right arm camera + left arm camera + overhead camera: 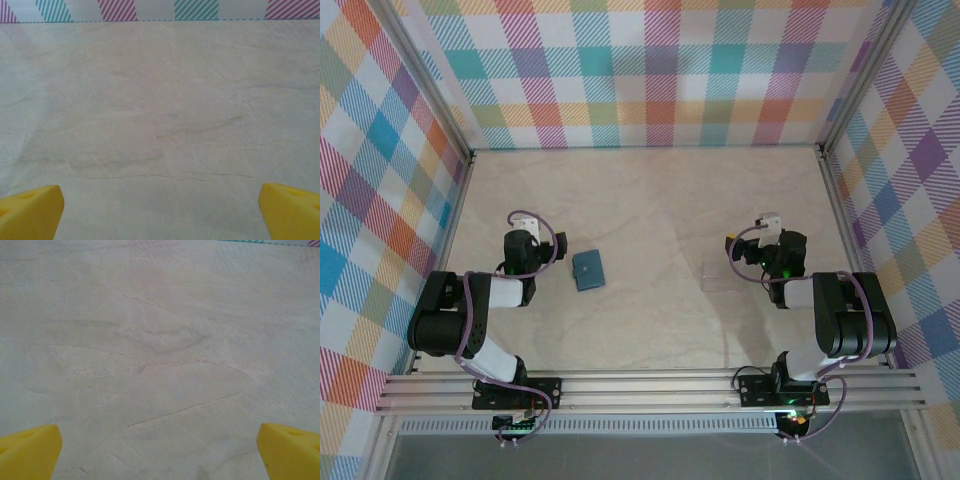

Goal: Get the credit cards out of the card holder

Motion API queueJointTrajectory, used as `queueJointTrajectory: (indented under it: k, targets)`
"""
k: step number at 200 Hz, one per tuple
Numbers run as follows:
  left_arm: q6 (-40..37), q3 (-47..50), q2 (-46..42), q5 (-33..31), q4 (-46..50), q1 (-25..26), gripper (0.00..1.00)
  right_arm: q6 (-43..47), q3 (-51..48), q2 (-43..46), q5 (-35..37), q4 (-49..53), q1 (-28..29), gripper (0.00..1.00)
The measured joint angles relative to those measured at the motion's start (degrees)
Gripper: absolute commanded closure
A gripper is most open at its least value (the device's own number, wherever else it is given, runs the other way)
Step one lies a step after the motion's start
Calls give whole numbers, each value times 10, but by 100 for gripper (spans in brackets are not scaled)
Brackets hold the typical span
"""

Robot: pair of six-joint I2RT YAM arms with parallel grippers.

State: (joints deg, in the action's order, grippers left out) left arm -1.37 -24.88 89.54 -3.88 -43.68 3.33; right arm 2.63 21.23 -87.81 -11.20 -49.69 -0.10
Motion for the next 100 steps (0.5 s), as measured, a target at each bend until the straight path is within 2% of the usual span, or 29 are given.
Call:
queueJointTrajectory:
  k: [78, 100]
  targets:
    - [0, 0, 0, 0, 0, 0, 0, 0, 0, 0, 0, 0, 0, 0]
    - [0, 0, 0, 0, 0, 0, 0, -10, 8, 0, 28, 18, 0, 0]
